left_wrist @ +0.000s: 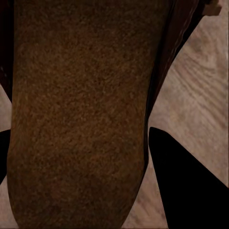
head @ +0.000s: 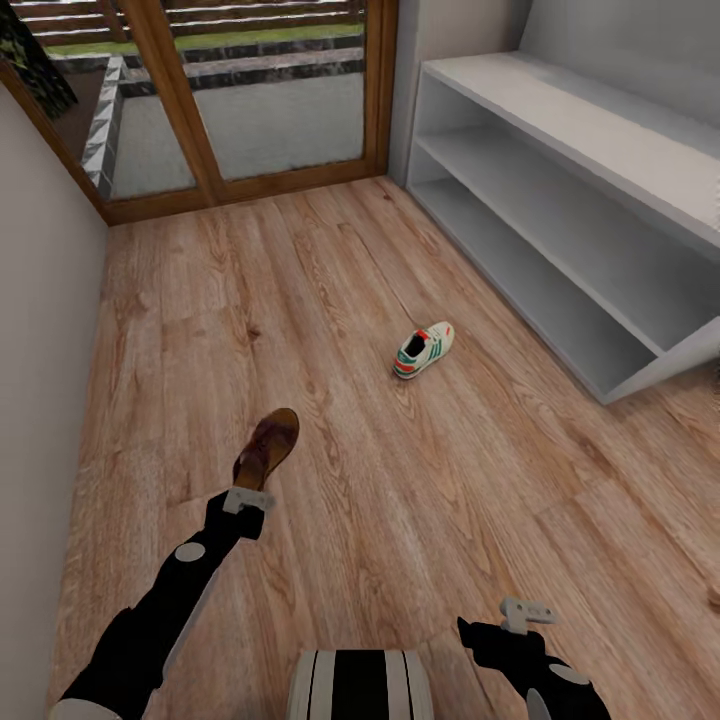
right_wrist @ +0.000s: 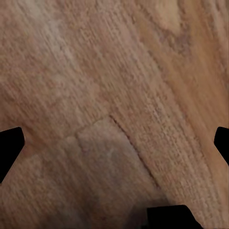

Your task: Pick up the two gym shoes and the two sandals from the corridor floor and place them onto the hallstand (shoe rack) in the corridor, making sure they are on the rack and not on the floor. Arrange them so the two gym shoes are next to each other and the two sandals are next to each other.

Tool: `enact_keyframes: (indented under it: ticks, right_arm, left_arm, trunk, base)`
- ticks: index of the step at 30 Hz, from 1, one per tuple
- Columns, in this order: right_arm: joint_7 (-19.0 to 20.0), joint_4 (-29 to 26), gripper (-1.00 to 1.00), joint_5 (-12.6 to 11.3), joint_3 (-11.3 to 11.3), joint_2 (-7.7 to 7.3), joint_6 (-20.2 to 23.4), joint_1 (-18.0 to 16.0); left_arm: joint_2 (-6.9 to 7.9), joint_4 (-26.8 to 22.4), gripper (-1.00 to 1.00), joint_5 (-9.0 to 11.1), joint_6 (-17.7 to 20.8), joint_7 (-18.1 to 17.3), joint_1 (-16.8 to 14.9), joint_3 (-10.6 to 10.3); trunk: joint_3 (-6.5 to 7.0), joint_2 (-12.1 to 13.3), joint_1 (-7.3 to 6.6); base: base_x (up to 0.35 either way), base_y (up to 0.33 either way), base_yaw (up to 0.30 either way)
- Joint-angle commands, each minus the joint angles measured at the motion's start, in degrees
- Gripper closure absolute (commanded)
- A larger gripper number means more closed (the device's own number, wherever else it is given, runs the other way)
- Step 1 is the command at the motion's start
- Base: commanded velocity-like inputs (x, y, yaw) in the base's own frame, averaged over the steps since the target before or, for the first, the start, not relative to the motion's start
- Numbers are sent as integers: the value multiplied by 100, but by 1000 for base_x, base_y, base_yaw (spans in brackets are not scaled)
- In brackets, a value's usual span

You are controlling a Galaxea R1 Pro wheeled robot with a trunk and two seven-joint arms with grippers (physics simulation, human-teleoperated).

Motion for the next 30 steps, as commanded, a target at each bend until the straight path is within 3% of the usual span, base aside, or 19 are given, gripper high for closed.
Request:
enact_keyframes:
  ticks: [1,4,7,10,14,30]
  right_arm:
    - [-56,-7,-100,-60,9,-1,20,-2]
    - [-56,-7,-100,-59,14,-3,19,1]
    - [-56,-7,-100,-59,16,-3,18,2]
    - [-52,-7,-100,-60,23,-2,14,-1]
    - [-43,-7,-100,-65,22,0,9,1]
    - [-46,-16,-100,-68,3,-3,-38,3]
  left_arm:
    - [2,-141,100,-3,104,-23,0,-6]
    - [-5,-754,100,365,491,-24,0,-15]
    - [-7,-936,100,735,630,-22,4,-25]
    - [-6,-996,100,944,672,-22,12,-26]
    - [-2,-1023,100,1030,696,-17,20,-22]
    - [1,-1048,100,1044,745,-16,52,-21]
  trunk:
    - [19,0,-3]
    - [86,4,-11]
    - [152,8,-18]
    - [218,12,-26]
    - [307,18,-37]
    - [662,39,-78]
  base:
    - [0,0,0]
    - [0,0,0]
    - [0,0,0]
    - [0,0,0]
    - [0,0,0]
    - [0,0,0]
